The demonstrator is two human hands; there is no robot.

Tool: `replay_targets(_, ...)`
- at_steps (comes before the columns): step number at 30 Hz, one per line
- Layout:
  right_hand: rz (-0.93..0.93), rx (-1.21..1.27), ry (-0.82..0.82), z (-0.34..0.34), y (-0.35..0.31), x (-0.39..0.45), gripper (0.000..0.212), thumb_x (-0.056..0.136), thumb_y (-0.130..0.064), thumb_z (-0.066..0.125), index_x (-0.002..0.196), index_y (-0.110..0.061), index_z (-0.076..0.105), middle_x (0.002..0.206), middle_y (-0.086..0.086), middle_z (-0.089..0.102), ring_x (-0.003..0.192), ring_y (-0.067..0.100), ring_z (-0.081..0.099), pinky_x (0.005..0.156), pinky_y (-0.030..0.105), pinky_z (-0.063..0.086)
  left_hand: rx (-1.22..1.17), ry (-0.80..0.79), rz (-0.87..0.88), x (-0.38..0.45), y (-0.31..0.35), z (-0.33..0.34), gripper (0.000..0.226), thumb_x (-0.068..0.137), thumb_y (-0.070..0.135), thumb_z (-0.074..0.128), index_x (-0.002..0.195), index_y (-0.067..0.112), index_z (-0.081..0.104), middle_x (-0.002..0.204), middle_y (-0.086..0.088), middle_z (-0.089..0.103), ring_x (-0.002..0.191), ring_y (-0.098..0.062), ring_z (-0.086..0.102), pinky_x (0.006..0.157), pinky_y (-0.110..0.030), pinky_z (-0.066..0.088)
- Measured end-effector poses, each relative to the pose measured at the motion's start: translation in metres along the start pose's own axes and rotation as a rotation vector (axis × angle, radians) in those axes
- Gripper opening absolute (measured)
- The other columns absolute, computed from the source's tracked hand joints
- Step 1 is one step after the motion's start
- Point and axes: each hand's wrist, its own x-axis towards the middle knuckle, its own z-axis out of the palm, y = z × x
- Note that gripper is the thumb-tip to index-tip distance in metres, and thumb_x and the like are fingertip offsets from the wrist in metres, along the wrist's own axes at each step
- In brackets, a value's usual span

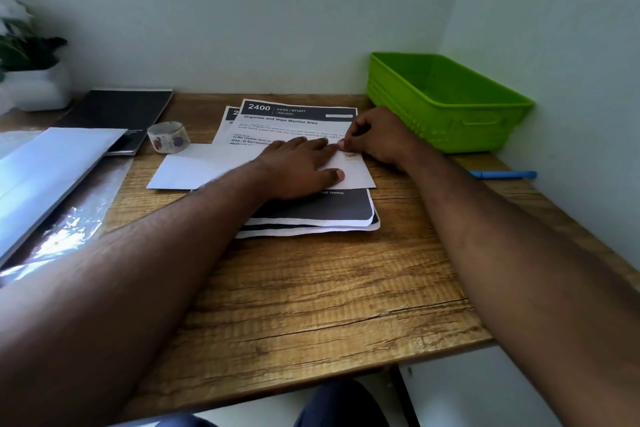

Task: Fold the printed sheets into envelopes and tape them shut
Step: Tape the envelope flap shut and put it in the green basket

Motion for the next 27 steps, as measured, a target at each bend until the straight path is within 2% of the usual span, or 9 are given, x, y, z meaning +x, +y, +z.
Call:
replay_targets(5, -0.017, -0.06, 0.185, 0.012, 0.007, 0.01, 0.022, 0.074, -0.025, 0.08, 0.075, -0.009, 0.064, 0.075, 0.002, 0.059, 0.067, 0.012, 0.052, 0.057, 0.022, 0.037, 0.004, -0.005, 0.002, -0.001, 0.0, 0.0, 0.066, 0.098, 0.058, 0.026, 0.155, 0.029, 0.008, 0.163, 0.006, 0.005, 0.149, -0.017, 0.005, 0.118, -0.041, 0.006)
replay_targets(8, -0.027, 0.086, 0.136, 0.003, 0.007, 0.005, 0.022, 0.075, -0.02, 0.079, 0.074, -0.013, 0.058, 0.068, -0.002, 0.054, 0.062, 0.008, 0.047, 0.051, 0.012, 0.036, -0.003, -0.007, -0.009, -0.003, 0.001, 0.001, 0.067, 0.098, 0.058, 0.025, 0.155, 0.027, 0.007, 0.163, 0.006, 0.004, 0.149, -0.016, 0.004, 0.118, -0.04, 0.004)
replay_targets(12, -0.03, 0.057, -0.068, -0.012, 0.008, -0.009, 0.033, 0.07, -0.018, 0.083, 0.095, -0.014, 0.062, 0.096, 0.004, 0.061, 0.084, 0.012, 0.054, 0.076, 0.025, 0.047, -0.014, -0.005, -0.016, -0.005, 0.001, 0.0, 0.067, 0.098, 0.058, 0.025, 0.155, 0.027, 0.007, 0.163, 0.006, 0.004, 0.149, -0.015, 0.003, 0.119, -0.04, 0.004)
replay_targets(15, -0.023, -0.011, -0.142, -0.016, 0.002, -0.014, 0.048, 0.07, -0.025, 0.083, 0.112, -0.022, 0.061, 0.118, -0.003, 0.054, 0.102, 0.014, 0.051, 0.086, 0.027, 0.045, -0.016, -0.021, -0.02, -0.006, 0.001, -0.002, 0.067, 0.098, 0.058, 0.024, 0.155, 0.027, 0.006, 0.163, 0.006, 0.003, 0.15, -0.016, 0.002, 0.12, -0.043, 0.003)
replay_targets(18, -0.001, -0.038, -0.212, -0.019, 0.003, -0.015, 0.059, 0.069, -0.034, 0.082, 0.123, -0.034, 0.056, 0.127, -0.006, 0.048, 0.112, 0.014, 0.048, 0.092, 0.028, 0.041, -0.009, -0.024, -0.005, -0.006, 0.001, -0.001, 0.068, 0.098, 0.058, 0.023, 0.155, 0.025, 0.006, 0.163, 0.004, 0.003, 0.15, -0.018, 0.002, 0.12, -0.044, 0.002)
replay_targets(20, 0.014, 0.061, -0.127, -0.017, 0.005, -0.013, 0.059, 0.073, -0.034, 0.08, 0.126, -0.036, 0.054, 0.13, -0.003, 0.054, 0.105, 0.015, 0.056, 0.09, 0.031, 0.047, -0.01, -0.023, -0.004, -0.006, 0.001, 0.0, 0.068, 0.098, 0.059, 0.022, 0.155, 0.025, 0.005, 0.163, 0.004, 0.002, 0.15, -0.017, 0.001, 0.12, -0.045, 0.001)
replay_targets(22, 0.023, 0.073, -0.045, -0.012, 0.006, -0.011, 0.061, 0.076, -0.029, 0.078, 0.13, -0.03, 0.051, 0.134, -0.003, 0.054, 0.098, 0.01, 0.057, 0.086, 0.027, 0.046, -0.009, -0.029, -0.005, -0.004, 0.0, 0.0, 0.068, 0.098, 0.059, 0.021, 0.155, 0.025, 0.005, 0.163, 0.005, 0.002, 0.15, -0.017, 0.0, 0.12, -0.045, 0.001)
replay_targets(25, 0.008, -0.014, -0.019, -0.007, 0.004, -0.01, 0.065, 0.076, -0.024, 0.078, 0.134, -0.022, 0.05, 0.135, 0.0, 0.054, 0.109, 0.012, 0.054, 0.091, 0.022, 0.042, 0.0, -0.036, 0.006, -0.004, 0.001, 0.0, 0.068, 0.099, 0.058, 0.021, 0.155, 0.025, 0.004, 0.163, 0.004, 0.001, 0.15, -0.018, 0.0, 0.12, -0.045, 0.002)
replay_targets(27, -0.034, -0.043, 0.052, -0.005, 0.0, -0.01, 0.057, 0.079, -0.018, 0.075, 0.131, -0.016, 0.053, 0.133, 0.003, 0.056, 0.112, 0.01, 0.051, 0.087, 0.014, 0.036, 0.0, -0.04, 0.009, -0.003, 0.0, -0.001, 0.067, 0.099, 0.058, 0.022, 0.155, 0.025, 0.004, 0.163, 0.005, 0.001, 0.15, -0.018, 0.0, 0.12, -0.044, 0.002)
